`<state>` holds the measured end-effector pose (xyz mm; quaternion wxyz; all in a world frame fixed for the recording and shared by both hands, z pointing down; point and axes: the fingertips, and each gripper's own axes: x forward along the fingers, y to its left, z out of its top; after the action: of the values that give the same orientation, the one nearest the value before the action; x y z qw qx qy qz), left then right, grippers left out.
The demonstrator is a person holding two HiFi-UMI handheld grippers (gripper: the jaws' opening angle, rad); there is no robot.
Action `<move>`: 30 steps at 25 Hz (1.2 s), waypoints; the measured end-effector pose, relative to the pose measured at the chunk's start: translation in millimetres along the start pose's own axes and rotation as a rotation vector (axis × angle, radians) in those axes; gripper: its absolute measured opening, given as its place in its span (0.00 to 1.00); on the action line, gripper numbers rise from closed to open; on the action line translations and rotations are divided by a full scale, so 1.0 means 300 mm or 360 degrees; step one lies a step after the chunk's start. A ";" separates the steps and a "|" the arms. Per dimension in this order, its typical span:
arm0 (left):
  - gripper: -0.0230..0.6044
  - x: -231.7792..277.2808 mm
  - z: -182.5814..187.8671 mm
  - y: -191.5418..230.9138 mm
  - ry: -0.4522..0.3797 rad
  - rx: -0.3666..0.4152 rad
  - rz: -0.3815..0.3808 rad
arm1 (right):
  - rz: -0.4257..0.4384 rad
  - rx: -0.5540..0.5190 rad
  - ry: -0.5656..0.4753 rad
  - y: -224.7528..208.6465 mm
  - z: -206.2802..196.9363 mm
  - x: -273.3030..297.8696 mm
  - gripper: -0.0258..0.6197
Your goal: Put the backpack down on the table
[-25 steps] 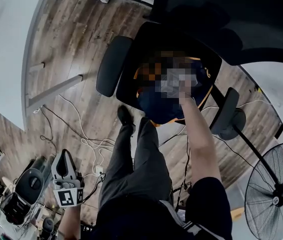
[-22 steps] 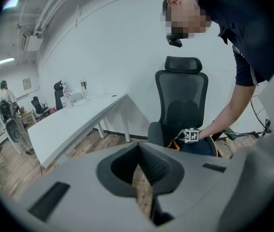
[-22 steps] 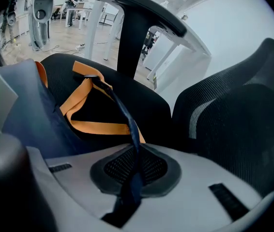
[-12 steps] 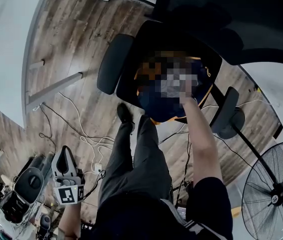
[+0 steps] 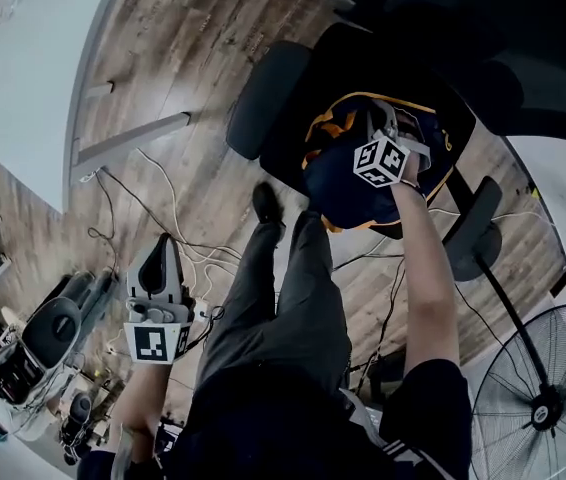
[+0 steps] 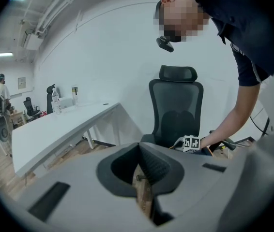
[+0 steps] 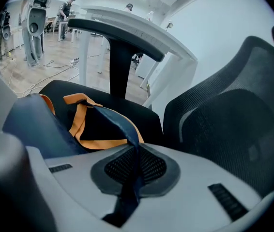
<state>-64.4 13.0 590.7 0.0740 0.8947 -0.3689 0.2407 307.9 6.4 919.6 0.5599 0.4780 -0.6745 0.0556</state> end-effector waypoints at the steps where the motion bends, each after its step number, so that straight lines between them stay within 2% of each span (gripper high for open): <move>1: 0.04 0.012 0.008 -0.014 -0.0017 -0.0005 -0.0017 | -0.0007 0.0007 -0.0005 -0.005 0.002 -0.010 0.05; 6: 0.04 0.056 0.022 -0.058 -0.0048 -0.0051 -0.0058 | -0.0033 -0.0001 -0.0036 -0.014 0.017 -0.049 0.05; 10: 0.04 0.091 0.061 -0.090 -0.0129 -0.0076 -0.0114 | -0.0045 0.0012 -0.0051 -0.027 0.018 -0.070 0.05; 16: 0.04 0.085 0.072 -0.113 -0.0145 -0.0031 -0.0138 | -0.0081 0.0085 -0.0096 -0.062 0.032 -0.115 0.05; 21: 0.04 0.074 0.081 -0.099 -0.0129 -0.0024 -0.0113 | -0.0225 0.0231 -0.0193 -0.176 0.079 -0.226 0.05; 26: 0.04 0.051 0.120 -0.104 -0.0192 -0.0025 -0.0112 | -0.0319 0.0269 -0.0278 -0.220 0.106 -0.360 0.05; 30: 0.04 0.038 0.127 -0.098 -0.0184 -0.0009 -0.0095 | -0.0437 0.0421 -0.0374 -0.302 0.130 -0.468 0.05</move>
<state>-22.6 15.3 564.3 0.0621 0.9175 -0.3464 0.1854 332.9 15.6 750.2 0.4121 0.6377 -0.6506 0.0107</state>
